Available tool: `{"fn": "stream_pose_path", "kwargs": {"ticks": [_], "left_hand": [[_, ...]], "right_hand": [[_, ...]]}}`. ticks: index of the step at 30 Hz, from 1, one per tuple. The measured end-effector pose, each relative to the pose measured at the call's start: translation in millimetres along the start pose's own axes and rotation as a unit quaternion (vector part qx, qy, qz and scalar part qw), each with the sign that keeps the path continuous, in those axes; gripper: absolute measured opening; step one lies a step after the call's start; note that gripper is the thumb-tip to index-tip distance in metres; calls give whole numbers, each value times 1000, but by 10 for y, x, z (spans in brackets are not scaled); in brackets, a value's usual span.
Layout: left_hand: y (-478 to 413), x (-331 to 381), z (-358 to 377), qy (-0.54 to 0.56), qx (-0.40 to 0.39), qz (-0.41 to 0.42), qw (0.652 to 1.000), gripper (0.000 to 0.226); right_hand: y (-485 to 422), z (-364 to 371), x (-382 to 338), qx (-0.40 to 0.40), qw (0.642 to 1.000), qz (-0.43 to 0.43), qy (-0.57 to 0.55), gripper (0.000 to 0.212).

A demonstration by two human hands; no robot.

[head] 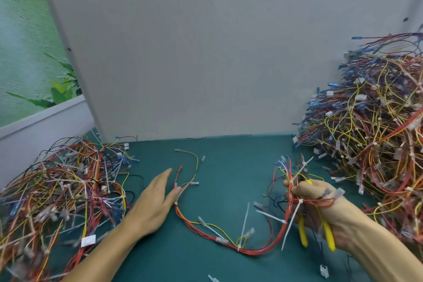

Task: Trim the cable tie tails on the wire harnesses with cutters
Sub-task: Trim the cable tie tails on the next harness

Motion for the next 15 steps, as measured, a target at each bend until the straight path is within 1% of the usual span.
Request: {"fn": "stream_pose_path", "kwargs": {"ticks": [3,5,7,9,11,14,15], "left_hand": [[112,-246,-133,-45,-11,-35,998,61],[189,-432,-276,-75,-7,-59,995,57],[248,-619,-424,-90,14,-88,992,50],[253,-723,-503,-110,31,-100,988,38],[208,-691,-485,-127,33,-99,986,28],[149,-492,-410,-130,60,-84,986,33],[141,-405,-391,-122,72,-77,987,36]], "right_hand": [[-20,8,43,-7,1000,-1,13,15],[-25,20,68,-15,999,-1,29,14],[-22,20,89,-18,999,5,44,15],[-25,17,80,-22,997,1,68,15],[-30,21,63,-26,993,-9,115,13],[-22,89,33,-45,980,-32,189,6],[-20,128,19,-58,976,-43,206,8]]}}
Point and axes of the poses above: each hand's wrist, its own y-axis away from the middle knuckle, its own z-axis out of the palm, x = y × z, the point moved 5 cm from there along -y, towards the middle knuckle
